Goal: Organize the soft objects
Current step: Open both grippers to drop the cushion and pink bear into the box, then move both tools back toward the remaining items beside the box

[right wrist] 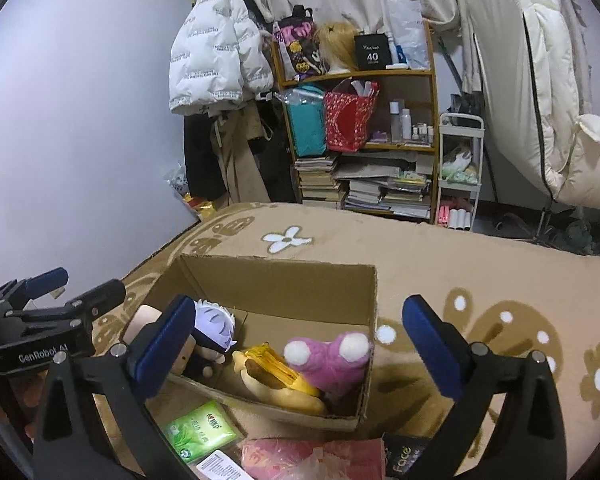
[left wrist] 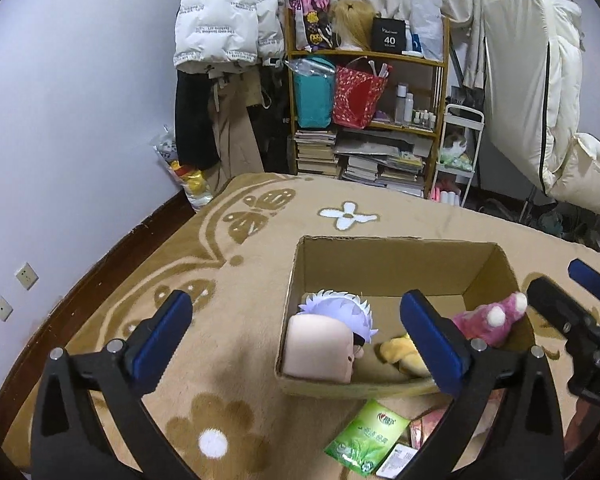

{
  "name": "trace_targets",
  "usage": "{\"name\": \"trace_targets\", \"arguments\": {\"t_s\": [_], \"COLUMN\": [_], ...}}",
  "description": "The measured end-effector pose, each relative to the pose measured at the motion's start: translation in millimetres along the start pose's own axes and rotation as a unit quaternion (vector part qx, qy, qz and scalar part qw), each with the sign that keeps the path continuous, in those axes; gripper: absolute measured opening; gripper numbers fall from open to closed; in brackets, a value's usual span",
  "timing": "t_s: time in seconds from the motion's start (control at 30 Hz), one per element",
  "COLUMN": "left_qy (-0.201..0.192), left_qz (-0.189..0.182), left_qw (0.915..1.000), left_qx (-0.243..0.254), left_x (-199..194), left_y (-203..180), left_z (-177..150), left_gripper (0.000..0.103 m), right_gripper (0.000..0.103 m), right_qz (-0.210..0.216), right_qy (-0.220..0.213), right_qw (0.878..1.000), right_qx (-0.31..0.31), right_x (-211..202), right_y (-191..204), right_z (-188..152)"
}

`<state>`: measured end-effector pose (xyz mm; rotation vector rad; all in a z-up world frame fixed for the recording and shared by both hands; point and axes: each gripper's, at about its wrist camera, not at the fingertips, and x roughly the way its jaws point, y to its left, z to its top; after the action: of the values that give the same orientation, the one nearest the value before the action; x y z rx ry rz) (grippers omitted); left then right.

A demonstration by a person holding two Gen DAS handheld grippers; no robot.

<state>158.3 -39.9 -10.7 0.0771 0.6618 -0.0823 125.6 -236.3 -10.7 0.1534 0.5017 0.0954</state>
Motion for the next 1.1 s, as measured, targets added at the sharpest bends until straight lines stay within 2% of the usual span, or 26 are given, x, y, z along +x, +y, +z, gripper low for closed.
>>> {"name": "trace_targets", "arguments": {"t_s": [0.4, 0.53, 1.1], "left_qy": [-0.016, -0.008, 0.009], "left_qz": [-0.011, -0.022, -0.023], "left_qw": [0.9996, 0.9996, 0.9978], "left_qx": [0.018, 0.012, 0.061], "left_x": [-50.6, -64.3, -95.2], "left_y": [-1.4, -2.3, -28.1], "left_z": [-11.8, -15.8, -55.9], "left_gripper": [0.103, 0.103, 0.103], "right_gripper": [0.103, 0.103, 0.103], "right_qz": [-0.005, -0.006, -0.020], "right_qy": [-0.029, -0.033, -0.021], "right_qw": [1.000, 0.999, 0.998], "right_qx": [0.002, 0.011, 0.050], "right_x": [-55.3, -68.6, -94.9], "right_y": [3.7, 3.3, -23.0], "right_z": [3.9, 0.5, -30.1]}}
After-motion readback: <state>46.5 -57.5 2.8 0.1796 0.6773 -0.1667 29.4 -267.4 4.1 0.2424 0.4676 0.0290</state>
